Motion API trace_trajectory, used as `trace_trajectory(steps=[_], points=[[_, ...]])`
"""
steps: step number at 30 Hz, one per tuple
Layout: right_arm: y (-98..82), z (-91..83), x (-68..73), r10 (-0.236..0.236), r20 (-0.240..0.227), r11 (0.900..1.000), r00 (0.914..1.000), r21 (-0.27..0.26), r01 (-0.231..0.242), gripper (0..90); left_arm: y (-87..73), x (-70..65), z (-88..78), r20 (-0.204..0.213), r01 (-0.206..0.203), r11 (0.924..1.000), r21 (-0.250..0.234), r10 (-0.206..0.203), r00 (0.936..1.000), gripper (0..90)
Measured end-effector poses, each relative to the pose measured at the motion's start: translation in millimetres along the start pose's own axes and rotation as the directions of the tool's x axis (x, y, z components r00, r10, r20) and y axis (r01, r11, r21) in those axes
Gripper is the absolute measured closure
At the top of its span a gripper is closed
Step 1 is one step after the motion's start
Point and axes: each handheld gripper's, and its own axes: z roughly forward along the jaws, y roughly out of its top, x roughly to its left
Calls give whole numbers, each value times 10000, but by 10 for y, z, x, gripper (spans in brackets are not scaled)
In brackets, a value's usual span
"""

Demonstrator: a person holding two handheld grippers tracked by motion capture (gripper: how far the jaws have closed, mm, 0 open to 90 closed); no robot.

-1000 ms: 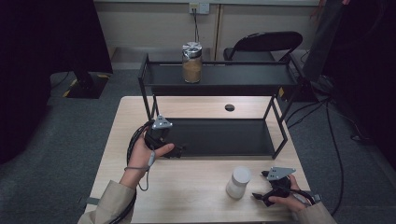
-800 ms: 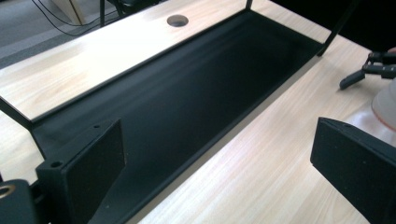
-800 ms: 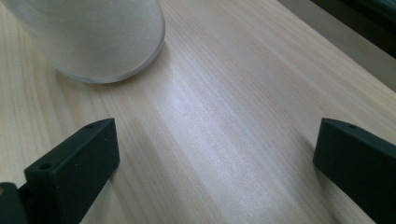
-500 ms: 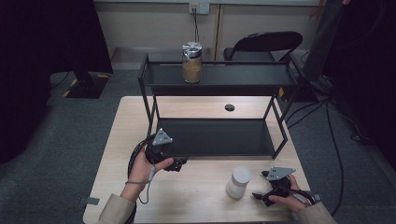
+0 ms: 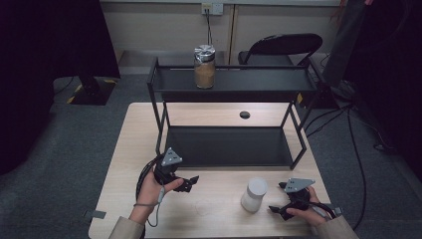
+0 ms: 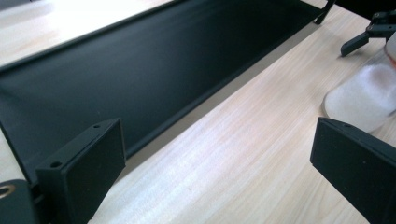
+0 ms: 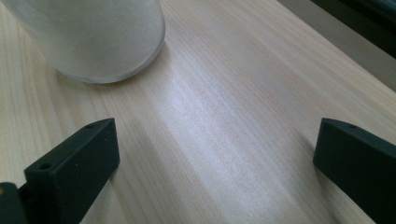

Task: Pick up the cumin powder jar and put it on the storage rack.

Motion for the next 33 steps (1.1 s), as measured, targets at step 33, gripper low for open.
trace_trajectory(steps=[33], points=[[2, 1, 3, 13, 16, 10000, 10000, 3, -13, 0, -731, -175, 330, -280, -555, 9942, 921, 583, 9979, 28]])
